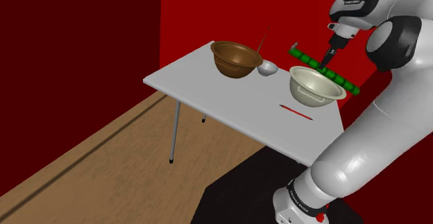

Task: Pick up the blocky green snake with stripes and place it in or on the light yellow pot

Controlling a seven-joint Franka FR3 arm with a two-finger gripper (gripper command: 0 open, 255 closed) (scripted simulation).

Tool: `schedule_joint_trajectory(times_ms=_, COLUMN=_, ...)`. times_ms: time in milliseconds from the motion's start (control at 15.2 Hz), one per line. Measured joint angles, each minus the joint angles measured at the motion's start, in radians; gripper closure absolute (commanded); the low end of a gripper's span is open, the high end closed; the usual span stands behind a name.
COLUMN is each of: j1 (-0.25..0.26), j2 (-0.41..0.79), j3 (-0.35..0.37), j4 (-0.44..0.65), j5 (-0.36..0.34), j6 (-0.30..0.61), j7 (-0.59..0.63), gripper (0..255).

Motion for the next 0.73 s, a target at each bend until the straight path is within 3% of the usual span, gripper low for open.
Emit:
schedule_joint_trajectory(times_ms=264, j1=-0.123, j2=0.208, j3=-0.017, j4=0.181, j5=0.166, j6=-0.048, j7=-0.142, gripper=255)
schedule_joint_trajectory(times_ms=726, j1=-0.138, j2=0.238, j3=-0.009, j4=0.119, j5=0.193, j6=0.033, j7=-0.171, gripper=255)
